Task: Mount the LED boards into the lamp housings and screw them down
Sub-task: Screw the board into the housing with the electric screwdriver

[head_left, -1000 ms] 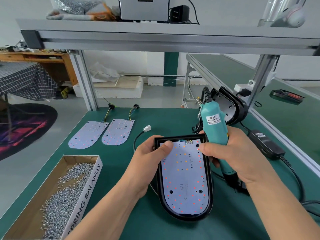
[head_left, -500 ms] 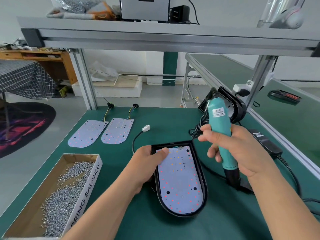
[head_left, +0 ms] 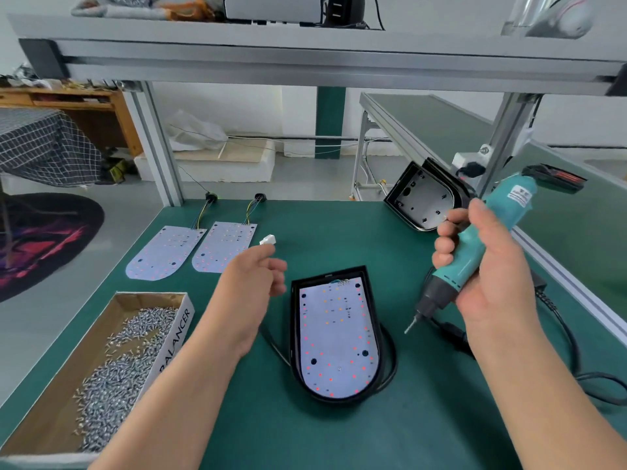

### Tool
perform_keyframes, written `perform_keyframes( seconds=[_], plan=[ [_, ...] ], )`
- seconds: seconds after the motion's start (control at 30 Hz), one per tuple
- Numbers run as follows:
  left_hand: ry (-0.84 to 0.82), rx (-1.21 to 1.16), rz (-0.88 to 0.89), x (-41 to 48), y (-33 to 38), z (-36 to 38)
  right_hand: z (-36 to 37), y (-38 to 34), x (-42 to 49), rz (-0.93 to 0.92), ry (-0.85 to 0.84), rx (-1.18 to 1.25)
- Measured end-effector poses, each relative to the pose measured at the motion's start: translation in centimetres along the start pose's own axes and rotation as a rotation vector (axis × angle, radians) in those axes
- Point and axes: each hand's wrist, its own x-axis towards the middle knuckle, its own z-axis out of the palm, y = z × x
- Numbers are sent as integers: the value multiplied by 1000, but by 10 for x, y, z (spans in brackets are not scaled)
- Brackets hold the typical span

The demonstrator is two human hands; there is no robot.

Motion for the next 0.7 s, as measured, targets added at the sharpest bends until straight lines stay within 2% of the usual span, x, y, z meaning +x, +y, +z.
perform_keyframes(
  seconds=[0.1,0.2,0.33,0.5,0.7],
  plan=[
    [-226,-539,-139,-9,6,3,0,0,-1,-21,37,68],
    [-417,-705,-257,-22,8,12,1,0,-4,-36,50,124],
    [-461,-712,-339,-38,5,29,5,1,-9,-69,53,199],
    [-406,-769,-413,-45,3,34,11,5,-14,-91,80,294],
    [-558,-513,-333,-56,3,36,16,8,-20,-120,110,329]
  ],
)
